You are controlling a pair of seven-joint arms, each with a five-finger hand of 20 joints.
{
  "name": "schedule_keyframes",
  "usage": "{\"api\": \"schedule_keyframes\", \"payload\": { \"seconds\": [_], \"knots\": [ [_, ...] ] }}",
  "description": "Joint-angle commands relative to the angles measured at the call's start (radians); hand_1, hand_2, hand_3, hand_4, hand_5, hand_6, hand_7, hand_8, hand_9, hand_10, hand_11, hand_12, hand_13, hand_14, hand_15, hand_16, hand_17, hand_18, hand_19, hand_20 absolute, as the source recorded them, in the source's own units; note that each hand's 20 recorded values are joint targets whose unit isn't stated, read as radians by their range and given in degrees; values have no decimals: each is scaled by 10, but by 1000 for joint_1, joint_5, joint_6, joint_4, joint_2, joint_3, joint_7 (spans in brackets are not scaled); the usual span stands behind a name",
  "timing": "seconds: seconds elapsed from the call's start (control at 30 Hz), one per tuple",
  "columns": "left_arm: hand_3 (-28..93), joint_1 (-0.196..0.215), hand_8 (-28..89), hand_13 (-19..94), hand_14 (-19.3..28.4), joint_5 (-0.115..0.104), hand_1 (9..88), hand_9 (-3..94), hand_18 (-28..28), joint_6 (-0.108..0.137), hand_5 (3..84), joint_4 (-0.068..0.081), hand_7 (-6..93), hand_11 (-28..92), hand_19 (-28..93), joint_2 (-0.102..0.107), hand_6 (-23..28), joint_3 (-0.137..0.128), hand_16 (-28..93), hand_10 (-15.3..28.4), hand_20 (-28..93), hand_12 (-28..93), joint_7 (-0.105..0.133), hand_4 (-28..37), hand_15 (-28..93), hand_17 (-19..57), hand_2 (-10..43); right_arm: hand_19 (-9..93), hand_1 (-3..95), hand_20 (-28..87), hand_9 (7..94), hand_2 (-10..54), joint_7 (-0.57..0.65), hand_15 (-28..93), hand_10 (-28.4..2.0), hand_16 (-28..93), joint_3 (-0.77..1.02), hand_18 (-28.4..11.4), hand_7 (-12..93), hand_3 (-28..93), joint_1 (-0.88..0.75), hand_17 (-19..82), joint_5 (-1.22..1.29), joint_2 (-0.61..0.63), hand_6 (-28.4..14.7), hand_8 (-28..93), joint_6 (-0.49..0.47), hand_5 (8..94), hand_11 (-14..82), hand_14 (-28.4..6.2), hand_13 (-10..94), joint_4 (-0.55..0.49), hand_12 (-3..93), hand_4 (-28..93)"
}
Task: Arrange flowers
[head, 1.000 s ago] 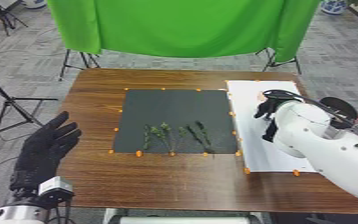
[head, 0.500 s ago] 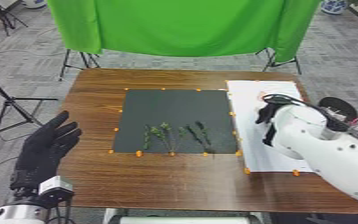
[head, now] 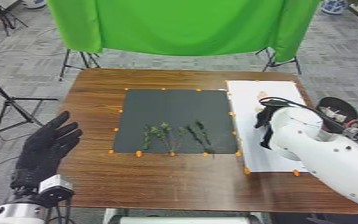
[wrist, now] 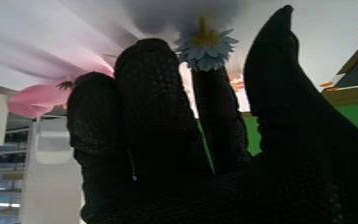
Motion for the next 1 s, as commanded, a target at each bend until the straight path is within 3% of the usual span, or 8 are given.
{"api": "schedule_keyframes", "payload": {
  "seconds": [0.03, 0.3, 0.5, 0.67, 0.83, 0.87, 0.9, 1.0],
  "knots": [
    [655, 1, -78, 176, 233, 0, 304, 318, 203, -12, 387, -1, 98, 285, 418, -2, 102, 0, -111, 189, 72, 108, -3, -206, 476, -102, 72, 932, 520, 122, 681, -79, 12, 695, -176, 98, -71, -166, 274, 719, -13, 504, -35, -4, -50, 55, 31, 609, 233, -101, 721, 25, 162, -237],
    [656, 4, -78, 176, 234, 5, 304, 319, 203, -14, 387, -1, 98, 284, 419, -9, 101, -3, -112, 188, 71, 107, -7, -206, 476, -102, 72, 932, 589, 172, 809, -95, 9, 665, -117, 124, -123, -152, 314, 698, 0, 541, -79, 0, -31, 77, 106, 659, 110, -63, 780, 40, 304, -255],
    [656, 0, -78, 176, 233, 6, 303, 319, 203, -17, 387, 1, 99, 284, 419, -10, 102, -2, -112, 188, 71, 107, -9, -205, 476, -102, 72, 932, 628, 199, 856, -95, 5, 651, -91, 130, -157, -136, 344, 708, 13, 570, -120, 10, -13, 94, 183, 703, 114, -36, 818, 37, 327, -264],
    [656, 11, -78, 176, 234, 10, 303, 319, 203, -15, 387, -3, 98, 284, 419, -18, 102, -11, -112, 188, 71, 107, -11, -206, 477, -102, 71, 932, 636, 217, 871, -95, 1, 644, -87, 137, -157, -127, 344, 719, 24, 588, -140, 12, -12, 105, 217, 723, 115, -25, 838, 25, 334, -264],
    [656, 34, -77, 176, 234, -1, 303, 319, 203, -6, 387, -8, 96, 284, 418, -13, 103, -23, -112, 188, 71, 107, 12, -206, 477, -102, 71, 932, 637, 227, 879, -95, -16, 644, -85, 143, -159, -125, 341, 730, 63, 593, -161, 7, -16, 108, 223, 734, 121, -21, 847, 7, 342, -266],
    [656, 32, -77, 176, 234, 6, 303, 319, 203, -9, 387, -7, 96, 285, 418, -19, 103, -26, -112, 189, 71, 107, 3, -207, 477, -102, 72, 932, 637, 229, 880, -95, -14, 644, -84, 144, -165, -124, 340, 732, 75, 595, -167, 8, -16, 108, 231, 735, 121, -21, 848, -1, 343, -267],
    [656, 48, -77, 176, 234, -6, 303, 319, 203, -2, 387, -12, 96, 285, 418, -10, 103, -30, -112, 189, 71, 107, 19, -207, 477, -102, 72, 932, 637, 231, 882, -95, -22, 645, -83, 145, -163, -124, 339, 733, 81, 596, -173, 6, -17, 108, 228, 736, 123, -21, 849, -6, 344, -267],
    [657, 57, -77, 176, 234, -15, 303, 319, 203, 3, 387, -14, 96, 285, 418, 0, 103, -35, -112, 189, 71, 107, 30, -207, 477, -102, 71, 932, 636, 240, 886, -95, -30, 649, -84, 149, -166, -122, 336, 738, 110, 603, -186, 2, -18, 110, 225, 740, 124, -20, 852, -22, 347, -265]
  ]
}}
